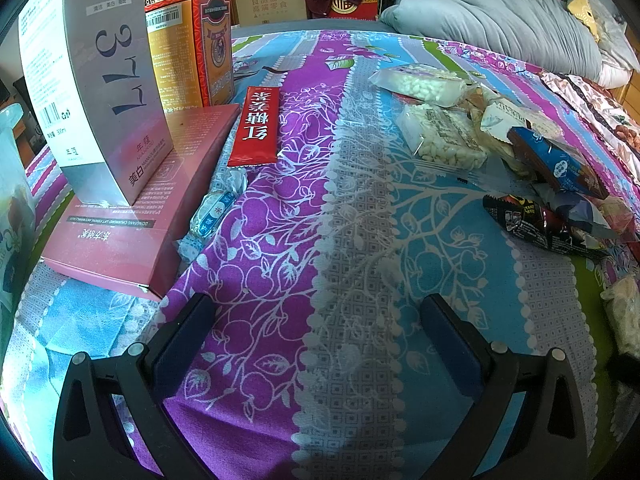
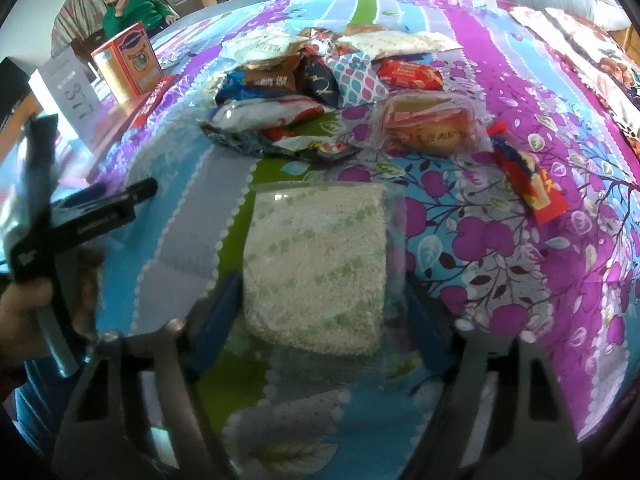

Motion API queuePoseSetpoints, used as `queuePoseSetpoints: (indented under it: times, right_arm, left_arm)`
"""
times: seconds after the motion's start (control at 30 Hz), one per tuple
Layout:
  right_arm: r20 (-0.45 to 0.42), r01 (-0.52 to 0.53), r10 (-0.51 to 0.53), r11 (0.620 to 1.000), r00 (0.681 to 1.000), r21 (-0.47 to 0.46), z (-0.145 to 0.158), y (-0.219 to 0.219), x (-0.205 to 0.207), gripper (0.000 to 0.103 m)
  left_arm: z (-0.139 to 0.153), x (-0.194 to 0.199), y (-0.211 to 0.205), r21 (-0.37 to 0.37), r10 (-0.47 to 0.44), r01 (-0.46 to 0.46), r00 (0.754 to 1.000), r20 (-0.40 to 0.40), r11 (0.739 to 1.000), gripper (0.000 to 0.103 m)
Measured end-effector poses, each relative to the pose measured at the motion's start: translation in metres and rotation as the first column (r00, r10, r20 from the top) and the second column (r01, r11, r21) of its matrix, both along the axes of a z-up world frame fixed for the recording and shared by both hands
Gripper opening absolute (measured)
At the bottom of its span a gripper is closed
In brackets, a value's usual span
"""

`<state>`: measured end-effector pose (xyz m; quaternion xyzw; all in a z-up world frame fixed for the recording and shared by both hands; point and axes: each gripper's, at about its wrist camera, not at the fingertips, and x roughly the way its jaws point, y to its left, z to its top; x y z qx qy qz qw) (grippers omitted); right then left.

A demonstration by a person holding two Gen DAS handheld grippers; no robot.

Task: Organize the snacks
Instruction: 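Grasp the green-speckled clear bag with the right tool, then grasp the white-and-blue stick packet with the left tool while the right tool holds the green bag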

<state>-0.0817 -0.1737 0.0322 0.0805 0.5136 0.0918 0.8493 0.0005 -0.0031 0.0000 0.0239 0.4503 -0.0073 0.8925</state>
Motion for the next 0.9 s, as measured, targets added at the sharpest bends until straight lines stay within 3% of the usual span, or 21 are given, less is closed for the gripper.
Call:
queuePoseSetpoints:
  times: [0.23, 0.3, 0.4, 0.43, 0.47, 0.6, 0.67, 0.77, 0.9]
  right_arm:
    - [0.002, 0.020, -0.021, 0.992, 1.000, 0.126, -0.002, -0.031, -0.006, 0.069]
    - [0.010, 0.031, -0.033, 0.985, 0.999, 0.167, -0.002, -0.035, -0.007, 0.069]
    - [0.009, 0.046, -0.049, 0.976, 0.999, 0.211, -0.006, -0.039, -0.006, 0.069]
    - [0.009, 0.051, -0.054, 0.974, 0.998, 0.223, -0.007, -0.041, -0.006, 0.069]
    - [0.009, 0.057, -0.061, 0.969, 0.998, 0.238, -0.008, -0.042, -0.006, 0.069]
    - [0.012, 0.057, -0.062, 0.967, 0.998, 0.246, -0.007, -0.044, -0.007, 0.069]
    - [0.012, 0.058, -0.063, 0.966, 0.998, 0.253, -0.008, -0.045, -0.007, 0.069]
    - [0.010, 0.060, -0.066, 0.960, 0.998, 0.274, -0.009, -0.049, -0.006, 0.069]
    - [0.009, 0.061, -0.066, 0.955, 0.998, 0.290, -0.010, -0.052, -0.007, 0.069]
  left_arm:
    - [0.001, 0.000, 0.000, 0.007, 0.001, -0.001, 1.000, -0.001, 1.000, 0.103]
    - [0.004, 0.001, -0.001, 0.002, -0.009, 0.009, 1.000, -0.011, 1.000, 0.098]
    - [0.022, -0.004, -0.014, -0.023, -0.138, 0.137, 0.990, -0.022, 0.990, 0.069]
    - [0.032, -0.007, -0.019, -0.039, -0.180, 0.179, 0.984, -0.015, 0.983, 0.053]
    - [0.047, -0.010, -0.026, -0.080, -0.226, 0.226, 0.974, 0.007, 0.971, 0.049]
    - [0.090, -0.015, -0.054, -0.154, -0.325, 0.341, 0.938, 0.119, 0.927, 0.052]
    - [0.095, -0.007, -0.071, -0.187, -0.370, 0.385, 0.923, 0.107, 0.904, 0.064]
    - [0.087, 0.004, -0.105, -0.118, -0.444, 0.450, 0.893, 0.078, 0.885, 0.066]
    - [0.061, 0.019, -0.130, -0.097, -0.456, 0.453, 0.890, -0.001, 0.886, 0.066]
